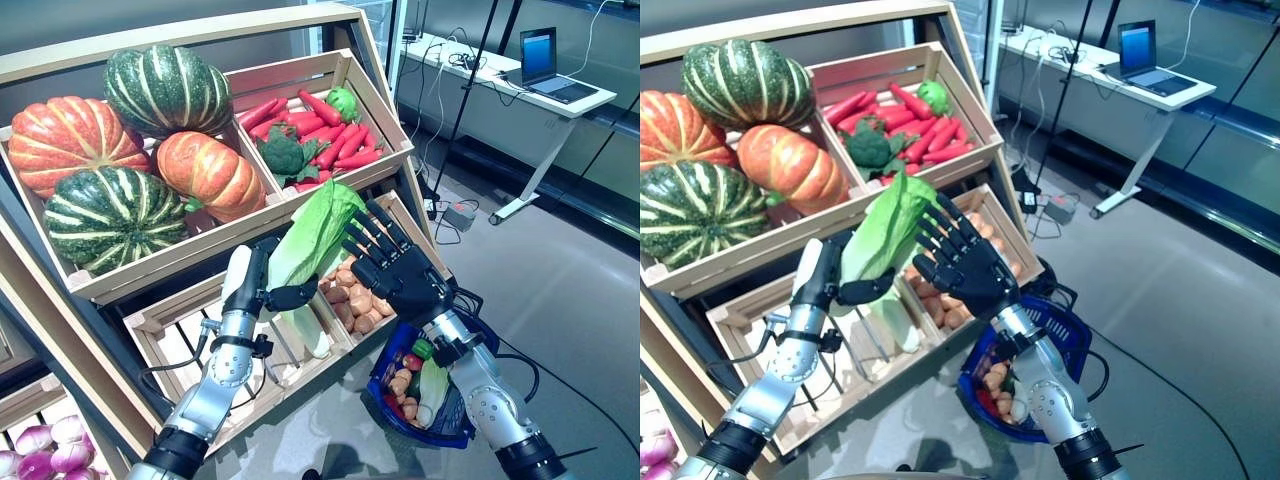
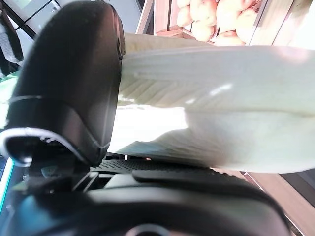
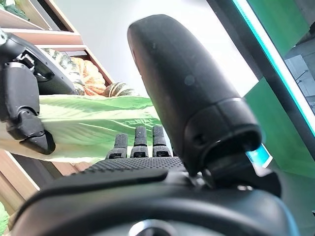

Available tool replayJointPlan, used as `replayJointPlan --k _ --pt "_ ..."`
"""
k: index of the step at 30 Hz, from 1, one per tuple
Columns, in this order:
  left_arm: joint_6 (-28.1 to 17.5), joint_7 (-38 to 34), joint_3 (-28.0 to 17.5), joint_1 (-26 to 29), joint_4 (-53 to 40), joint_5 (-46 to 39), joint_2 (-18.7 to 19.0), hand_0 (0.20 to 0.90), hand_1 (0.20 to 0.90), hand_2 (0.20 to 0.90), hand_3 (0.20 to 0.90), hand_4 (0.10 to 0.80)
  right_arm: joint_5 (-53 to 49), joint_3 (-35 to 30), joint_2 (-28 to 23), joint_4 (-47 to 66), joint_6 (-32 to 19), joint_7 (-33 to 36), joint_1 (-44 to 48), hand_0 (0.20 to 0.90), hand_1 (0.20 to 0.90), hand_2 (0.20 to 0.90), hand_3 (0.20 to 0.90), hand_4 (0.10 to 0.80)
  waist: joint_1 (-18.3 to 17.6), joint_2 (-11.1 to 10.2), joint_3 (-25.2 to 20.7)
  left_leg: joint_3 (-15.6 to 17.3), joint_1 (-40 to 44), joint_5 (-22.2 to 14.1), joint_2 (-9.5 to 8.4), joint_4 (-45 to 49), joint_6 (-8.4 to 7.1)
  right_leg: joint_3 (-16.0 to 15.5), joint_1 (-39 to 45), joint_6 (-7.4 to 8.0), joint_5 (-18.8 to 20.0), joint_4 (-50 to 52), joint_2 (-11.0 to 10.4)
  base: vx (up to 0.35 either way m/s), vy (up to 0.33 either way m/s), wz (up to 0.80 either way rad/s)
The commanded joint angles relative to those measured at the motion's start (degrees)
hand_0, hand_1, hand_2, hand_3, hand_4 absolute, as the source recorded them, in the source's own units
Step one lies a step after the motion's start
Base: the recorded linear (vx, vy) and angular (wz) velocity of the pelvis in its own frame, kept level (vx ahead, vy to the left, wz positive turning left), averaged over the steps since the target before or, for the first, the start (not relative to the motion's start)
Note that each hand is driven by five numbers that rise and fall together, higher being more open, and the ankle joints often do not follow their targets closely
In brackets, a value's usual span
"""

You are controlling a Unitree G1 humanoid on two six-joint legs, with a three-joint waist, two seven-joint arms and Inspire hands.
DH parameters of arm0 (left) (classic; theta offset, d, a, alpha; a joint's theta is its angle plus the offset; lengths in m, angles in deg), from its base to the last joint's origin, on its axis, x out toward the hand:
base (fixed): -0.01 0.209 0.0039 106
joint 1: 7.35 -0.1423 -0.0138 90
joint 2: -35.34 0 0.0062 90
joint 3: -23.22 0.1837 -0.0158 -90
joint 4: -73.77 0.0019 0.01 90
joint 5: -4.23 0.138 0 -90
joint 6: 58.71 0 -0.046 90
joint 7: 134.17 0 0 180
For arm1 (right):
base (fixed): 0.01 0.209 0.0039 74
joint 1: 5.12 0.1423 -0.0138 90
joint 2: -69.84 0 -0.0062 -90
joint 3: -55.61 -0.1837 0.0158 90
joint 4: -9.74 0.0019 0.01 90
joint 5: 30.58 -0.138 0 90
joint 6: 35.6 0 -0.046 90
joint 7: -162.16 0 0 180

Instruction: Put vegetables into the basket

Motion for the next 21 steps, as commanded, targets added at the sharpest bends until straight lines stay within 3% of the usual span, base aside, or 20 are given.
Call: replayJointPlan --k 1,5,12,21 --pt "-6.4 -3.6 -1.2 12.2 -3.4 0.5 1.4 0.3 0.3 0.3 0.3 0.4 -0.2 -2.5 1.7 5.9 -9.0 -3.2 5.3 0.9 0.9 0.9 0.9 0.8 -0.4 0.1 -2.9 1.5 2.3 -7.4 -0.87 0.1 1.44 0.5 -0.5 -2.22 -0.1 0.1 0.7 0.0 0.0 0.0" --pt "-4.9 -3.7 -1.5 11.9 -1.1 1.8 2.1 0.3 0.3 0.3 0.3 0.4 5.7 -4.7 -0.6 9.6 -14.2 -3.4 6.1 0.9 0.9 0.9 0.9 0.8 -0.8 0.1 -2.7 1.7 2.2 -7.4 -0.81 0.1 1.45 1.1 -0.7 -2.2 -0.1 0.1 0.9 0.0 0.0 0.0" --pt "-4.7 -3.2 -3.4 11.4 2.1 -1.4 3.2 0.3 0.3 0.3 0.3 0.4 25.9 -10.4 -7.6 12.5 -21.0 4.5 7.0 0.9 0.9 0.9 0.9 0.8 -1.7 0.3 -2.8 2.2 2.3 -7.4 -0.75 0.1 1.51 2.3 -1.0 -2.11 0.0 0.1 0.9 -0.001 0.005 -0.01" --pt "-6.8 -4.1 -5.1 9.6 0.9 -2.2 0.9 0.3 0.3 0.3 0.3 0.4 22.8 -12.6 -6.9 10.2 -19.0 5.0 3.4 0.9 0.9 0.9 0.9 0.8 -2.1 0.3 -2.4 2.4 2.4 -7.5 -0.56 0.1 1.58 2.7 -0.9 -2.16 0.0 0.1 0.9 -0.005 0.011 -0.08"
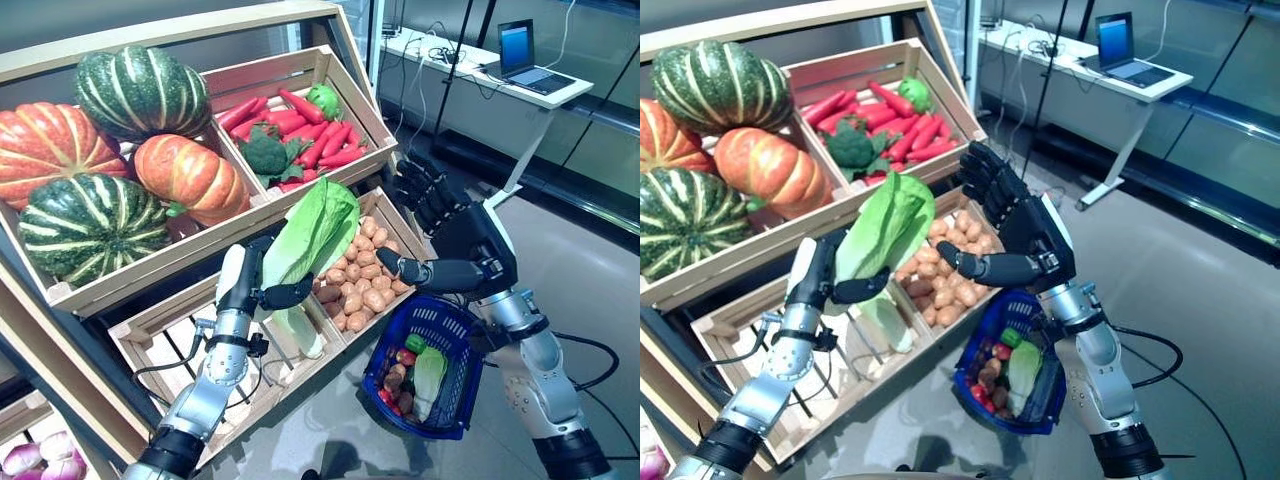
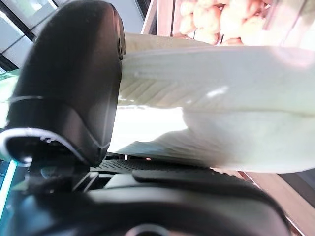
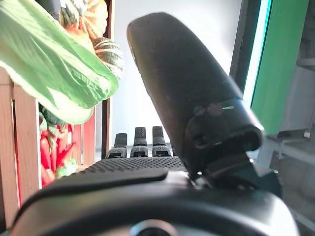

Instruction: Put vegetables into the basket

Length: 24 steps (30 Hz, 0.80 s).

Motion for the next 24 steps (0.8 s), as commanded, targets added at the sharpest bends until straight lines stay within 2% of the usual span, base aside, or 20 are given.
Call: replayJointPlan --k 1,7,11,19,24 --pt "-7.0 -4.1 -4.4 9.7 0.6 -0.9 0.2 0.3 0.3 0.3 0.3 0.4 -2.3 -3.4 0.6 2.5 -5.6 2.3 3.2 0.9 0.9 0.9 0.9 0.8 -0.2 0.3 -2.4 0.8 2.6 -7.5 -0.67 0.1 1.44 0.4 0.1 -2.18 -0.4 0.1 0.8 0.0 0.0 0.0" --pt "-10.7 -4.2 -4.7 10.4 -1.0 -2.8 0.4 0.3 0.3 0.3 0.3 0.4 -4.5 -2.7 1.5 -2.3 -4.1 3.3 2.9 0.9 0.9 0.9 0.9 0.8 0.0 0.2 -2.4 0.6 2.7 -7.5 -0.61 0.1 1.36 0.2 0.3 -2.23 -0.5 0.1 0.7 0.0 0.0 0.0" --pt "-12.9 -1.2 -4.5 10.5 -4.3 -5.3 -0.8 0.3 0.3 0.3 0.3 0.4 -8.8 -1.6 3.4 -5.9 -2.2 1.8 3.2 0.9 0.9 0.9 0.9 0.8 0.6 0.0 -2.4 0.2 2.7 -7.5 -0.58 0.1 1.31 -0.3 0.4 -2.35 -0.7 0.1 0.7 0.0 0.0 0.0" --pt "-13.4 0.6 -1.5 11.9 -6.5 -4.0 -1.6 0.3 0.3 0.3 0.3 0.4 -17.4 1.2 6.2 -11.9 2.0 -0.9 5.8 0.9 0.9 0.9 0.9 0.8 1.7 -0.2 -2.5 -0.7 2.8 -7.7 -0.62 0.1 1.27 -1.3 0.8 -2.5 -0.9 0.1 0.6 0.0 -0.001 0.0" --pt "-12.6 1.7 0.2 13.2 -6.2 -3.6 -1.6 0.3 0.3 0.3 0.3 0.4 -18.1 3.0 7.2 -12.9 4.3 -2.1 7.8 0.9 0.9 0.9 0.9 0.8 2.2 -0.3 -2.6 -1.1 2.7 -7.6 -0.65 0.1 1.23 -1.7 0.9 -2.53 -0.9 0.1 0.5 -0.001 0.0 0.02"
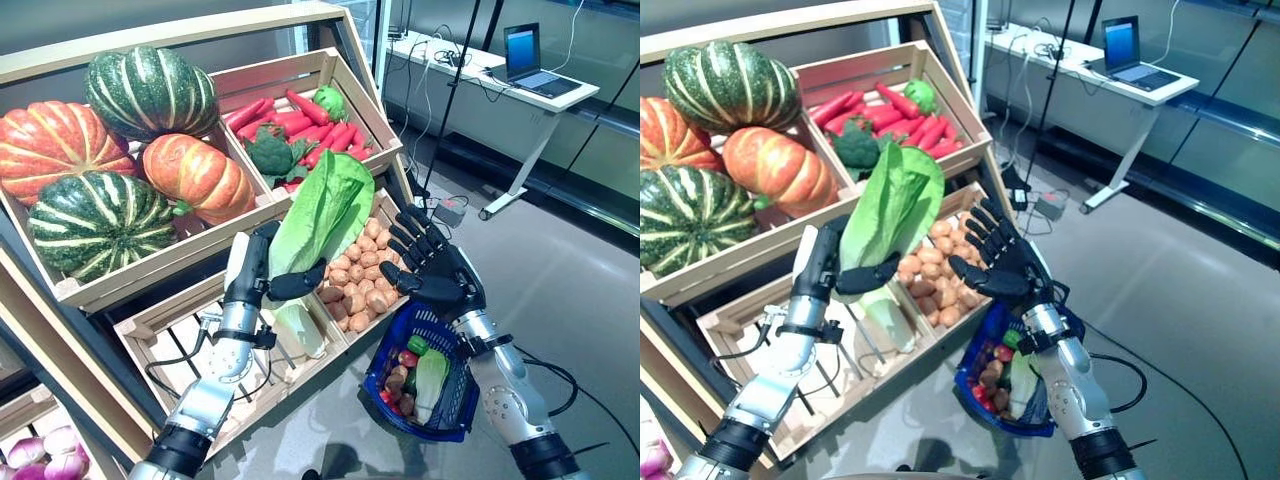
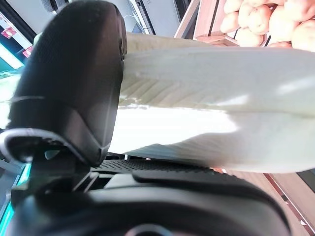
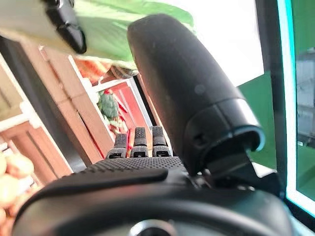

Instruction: Put vegetables into the basket

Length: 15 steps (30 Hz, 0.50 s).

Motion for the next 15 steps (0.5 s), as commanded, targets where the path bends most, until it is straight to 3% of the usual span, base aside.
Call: replayJointPlan --k 1,15 --pt "-7.8 -0.4 0.7 12.8 -2.7 0.7 0.2 0.3 0.3 0.3 0.3 0.4 -4.0 -1.2 2.0 1.7 -2.1 -2.9 8.4 0.9 0.9 0.9 0.9 0.8 0.9 -0.3 -2.6 -0.3 2.6 -7.7 -0.61 0.1 1.13 -1.0 0.4 -2.55 -0.9 0.1 0.6 -0.002 0.0 0.04" --pt "-6.2 1.3 4.0 13.5 0.8 1.1 0.6 0.3 0.3 0.3 0.3 0.4 -8.5 0.7 2.3 8.8 -0.5 -7.0 14.6 0.9 0.9 0.9 0.9 0.8 1.6 -0.5 -3.1 -0.3 2.4 -7.6 -0.64 0.1 1.11 -1.1 0.2 -2.56 -0.9 0.1 0.6 0.001 -0.001 0.03"
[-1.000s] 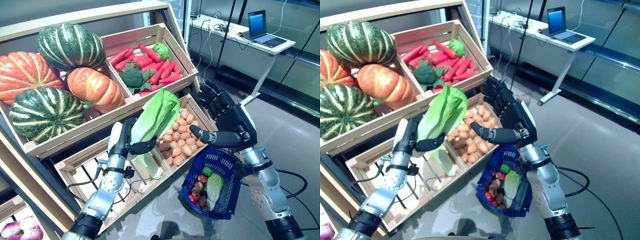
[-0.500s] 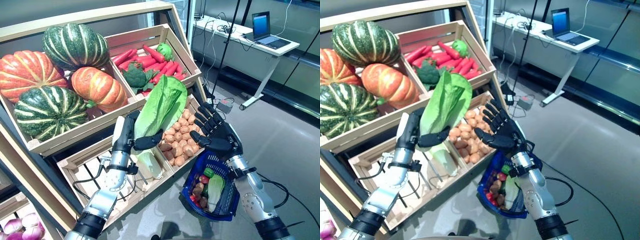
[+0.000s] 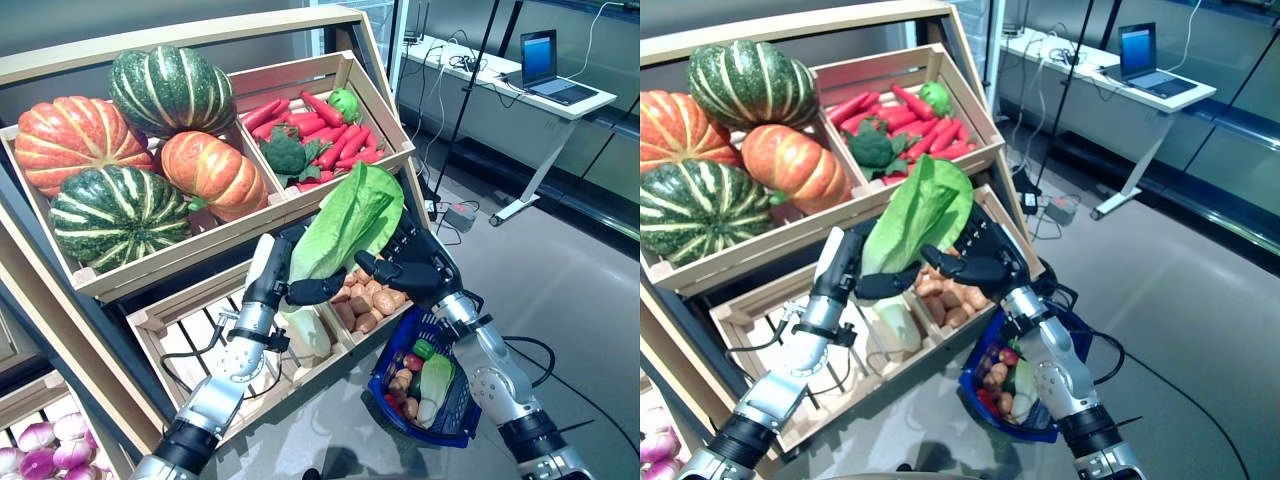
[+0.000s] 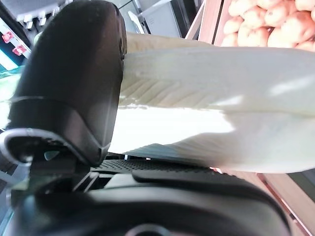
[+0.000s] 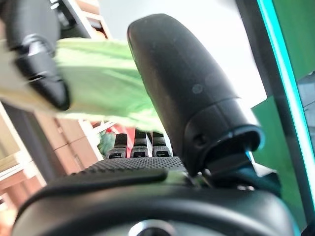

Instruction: Put vegetables into the basket

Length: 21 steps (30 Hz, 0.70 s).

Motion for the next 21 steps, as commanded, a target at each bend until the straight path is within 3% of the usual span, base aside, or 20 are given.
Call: replayJointPlan --k 1,14,21 --pt "-6.3 -1.1 -0.5 11.9 1.2 1.0 0.5 0.3 0.3 0.3 0.3 0.4 -5.7 -3.2 2.1 7.3 -2.7 -6.1 7.2 0.9 0.9 0.9 0.9 0.8 0.7 -0.5 -3.2 0.7 2.5 -7.9 -0.54 0.1 1.09 -0.2 -0.2 -2.56 -0.9 0.1 0.6 0.0 0.0 0.0" --pt "-5.5 -1.7 2.1 12.6 4.2 3.0 -0.1 0.3 0.3 0.3 0.3 0.4 -13.4 0.9 3.8 13.8 6.4 -14.2 9.2 0.9 0.9 0.9 0.9 0.8 0.9 -0.7 -3.2 0.9 2.4 -7.9 -0.54 0.1 1.07 0.2 -0.3 -2.63 -1.0 0.1 0.7 0.0 0.0 0.0" --pt "-5.2 0.1 4.2 14.1 7.5 2.0 -0.8 0.3 0.3 0.3 0.3 0.4 -15.2 3.5 5.6 13.9 9.7 -13.1 9.1 0.9 0.9 0.9 0.9 0.8 0.7 -0.9 -3.6 1.1 2.5 -7.8 -0.51 0.1 1.08 0.3 -0.3 -2.49 -1.0 0.1 0.6 0.0 0.0 0.0"
